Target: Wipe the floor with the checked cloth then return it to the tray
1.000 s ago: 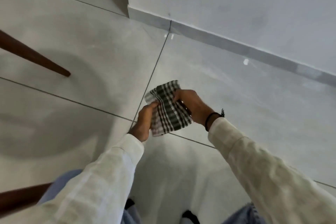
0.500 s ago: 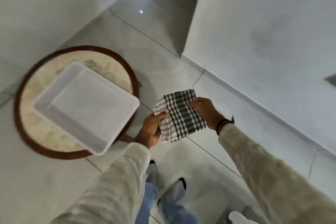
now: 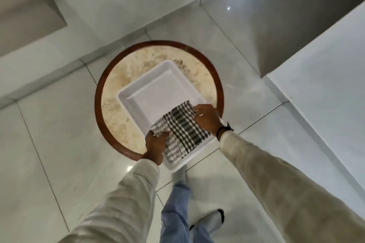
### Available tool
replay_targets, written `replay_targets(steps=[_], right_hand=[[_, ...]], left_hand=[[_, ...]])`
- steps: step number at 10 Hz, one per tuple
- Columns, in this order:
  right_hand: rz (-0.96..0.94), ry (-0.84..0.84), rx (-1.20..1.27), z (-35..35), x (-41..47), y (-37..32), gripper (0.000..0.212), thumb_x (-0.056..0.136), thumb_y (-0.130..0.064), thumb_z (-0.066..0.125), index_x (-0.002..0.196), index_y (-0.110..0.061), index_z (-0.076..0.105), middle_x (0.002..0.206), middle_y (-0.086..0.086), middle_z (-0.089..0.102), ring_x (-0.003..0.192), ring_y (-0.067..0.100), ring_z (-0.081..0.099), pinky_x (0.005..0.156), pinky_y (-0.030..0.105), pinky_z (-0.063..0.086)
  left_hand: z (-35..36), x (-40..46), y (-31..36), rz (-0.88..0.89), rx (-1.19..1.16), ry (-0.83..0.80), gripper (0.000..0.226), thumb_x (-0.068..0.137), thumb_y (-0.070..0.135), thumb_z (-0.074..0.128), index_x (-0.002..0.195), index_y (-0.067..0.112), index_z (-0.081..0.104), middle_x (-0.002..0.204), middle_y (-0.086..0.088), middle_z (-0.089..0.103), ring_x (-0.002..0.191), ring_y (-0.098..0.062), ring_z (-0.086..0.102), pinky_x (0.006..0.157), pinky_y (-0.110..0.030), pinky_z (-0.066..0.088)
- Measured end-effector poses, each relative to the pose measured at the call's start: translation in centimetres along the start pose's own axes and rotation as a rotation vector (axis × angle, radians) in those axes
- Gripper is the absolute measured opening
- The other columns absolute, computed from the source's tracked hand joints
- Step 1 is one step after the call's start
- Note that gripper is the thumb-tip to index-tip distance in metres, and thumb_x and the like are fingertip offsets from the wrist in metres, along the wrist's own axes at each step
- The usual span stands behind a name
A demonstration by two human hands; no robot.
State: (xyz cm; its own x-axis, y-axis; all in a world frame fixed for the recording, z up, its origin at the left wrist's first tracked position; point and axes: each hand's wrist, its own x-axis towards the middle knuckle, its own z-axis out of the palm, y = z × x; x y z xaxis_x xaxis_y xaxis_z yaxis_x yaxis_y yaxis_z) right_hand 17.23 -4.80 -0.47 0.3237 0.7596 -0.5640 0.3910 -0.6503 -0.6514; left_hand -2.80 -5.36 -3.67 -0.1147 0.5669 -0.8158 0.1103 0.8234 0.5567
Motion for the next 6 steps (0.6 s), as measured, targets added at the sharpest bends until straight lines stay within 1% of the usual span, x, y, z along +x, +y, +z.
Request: replay_targets(steps=[1, 2, 3, 4, 5, 6], right_hand=[[-0.012, -0.016, -0.115, 2.6, 3.4, 0.1, 0.028, 0.093, 0.002, 0.062, 0.116, 0.004, 0.079, 0.120, 0.025, 0.080, 0.114, 0.043, 0.073, 0.102, 0.051, 0.058], [0.039, -0.030, -0.161, 3.9, 6.0, 0.9, 0.035, 0.093, -0.002, 0.063, 0.125, -0.004, 0.078, 0.130, 0.019, 0.078, 0.123, 0.039, 0.070, 0.108, 0.044, 0.057], [0.078, 0.000, -0.132, 3.4, 6.9, 1.5, 0.034, 0.090, -0.001, 0.066, 0.121, -0.004, 0.080, 0.130, 0.017, 0.079, 0.124, 0.037, 0.071, 0.112, 0.044, 0.055], [0.099, 0.096, 0.062, 0.5, 5.4, 0.8, 0.026, 0.088, 0.003, 0.074, 0.114, 0.001, 0.081, 0.121, 0.020, 0.081, 0.113, 0.036, 0.077, 0.103, 0.042, 0.061], [0.072, 0.133, 0.471, -6.1, 2.6, -1.5, 0.015, 0.092, 0.008, 0.071, 0.105, 0.004, 0.078, 0.100, 0.021, 0.081, 0.090, 0.037, 0.078, 0.089, 0.049, 0.064], [-0.151, -0.023, 0.740, -16.1, -3.9, -4.5, 0.013, 0.089, -0.008, 0.077, 0.096, -0.019, 0.081, 0.086, -0.004, 0.082, 0.076, 0.014, 0.080, 0.071, 0.032, 0.066]], left_hand=[[-0.2, 4.0, 0.1, 0.050, 0.139, 0.117, 0.031, 0.091, 0.009, 0.069, 0.120, 0.013, 0.060, 0.117, -0.007, 0.072, 0.089, -0.022, 0.072, 0.071, -0.029, 0.063], [0.2, 6.8, -0.4, 0.086, 0.291, 0.083, 0.032, 0.088, 0.005, 0.066, 0.109, 0.022, 0.049, 0.106, -0.001, 0.064, 0.074, -0.003, 0.058, 0.054, -0.015, 0.045], [0.7, 7.6, -0.3, 0.084, 0.428, 0.042, 0.044, 0.084, 0.000, 0.071, 0.114, 0.018, 0.043, 0.112, -0.006, 0.061, 0.081, -0.015, 0.062, 0.059, -0.015, 0.049], [1.1, 6.0, 0.9, 0.185, 0.662, 0.071, 0.065, 0.087, 0.007, 0.070, 0.143, 0.007, 0.037, 0.144, -0.022, 0.047, 0.122, -0.040, 0.060, 0.092, -0.034, 0.056], [2.2, 3.6, 4.0, 0.455, 0.958, 0.010, 0.080, 0.094, 0.019, 0.062, 0.161, 0.007, 0.020, 0.171, -0.019, 0.021, 0.154, -0.044, 0.031, 0.124, -0.054, 0.037], [4.9, -0.4, 9.2, 0.799, 1.150, -0.179, 0.080, 0.099, 0.031, 0.054, 0.165, 0.010, 0.015, 0.178, -0.012, 0.010, 0.164, -0.035, 0.014, 0.134, -0.052, 0.018]])
